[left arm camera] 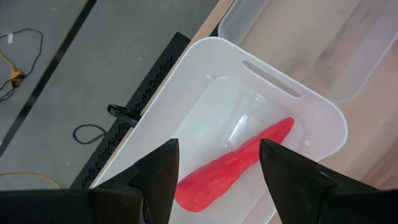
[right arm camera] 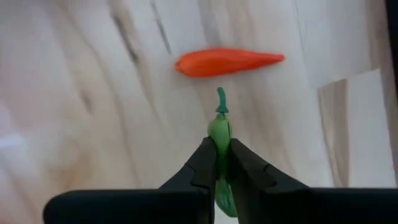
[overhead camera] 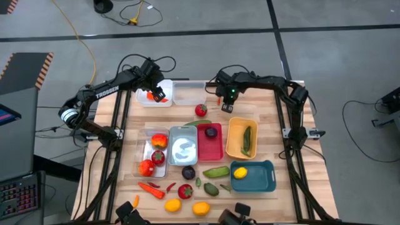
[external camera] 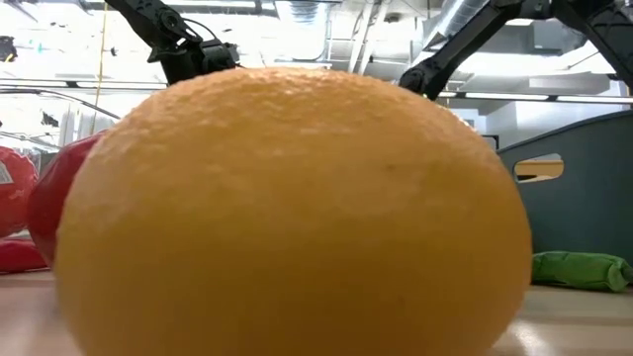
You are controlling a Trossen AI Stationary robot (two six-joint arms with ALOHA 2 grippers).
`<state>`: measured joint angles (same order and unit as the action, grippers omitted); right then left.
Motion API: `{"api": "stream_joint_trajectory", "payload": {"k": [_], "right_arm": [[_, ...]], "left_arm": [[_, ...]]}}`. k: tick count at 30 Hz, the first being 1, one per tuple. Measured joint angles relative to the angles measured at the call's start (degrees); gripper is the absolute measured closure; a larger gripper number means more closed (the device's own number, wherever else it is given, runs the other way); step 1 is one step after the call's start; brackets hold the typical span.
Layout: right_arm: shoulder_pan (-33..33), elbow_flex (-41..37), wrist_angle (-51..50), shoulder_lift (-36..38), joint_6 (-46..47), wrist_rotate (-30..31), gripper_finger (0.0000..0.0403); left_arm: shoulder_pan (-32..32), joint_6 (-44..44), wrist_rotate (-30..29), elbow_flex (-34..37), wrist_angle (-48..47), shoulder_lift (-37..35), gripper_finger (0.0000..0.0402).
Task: Sort produce into baskets
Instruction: Put the green chili pepper into the yellow bin
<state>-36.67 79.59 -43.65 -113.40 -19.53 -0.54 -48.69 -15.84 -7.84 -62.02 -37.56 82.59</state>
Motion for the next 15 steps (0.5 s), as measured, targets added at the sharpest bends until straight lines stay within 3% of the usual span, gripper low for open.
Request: {"api": "stream_joint_trajectory", "payload": {"k": [15], "right_arm": [[9.60, 16.54, -22.56, 0.11, 3.76, -0.44, 0.0344]], "left_arm": [[0.00, -0.83, -0.08, 3.12, 4.11, 0.00, 0.0191]]}}
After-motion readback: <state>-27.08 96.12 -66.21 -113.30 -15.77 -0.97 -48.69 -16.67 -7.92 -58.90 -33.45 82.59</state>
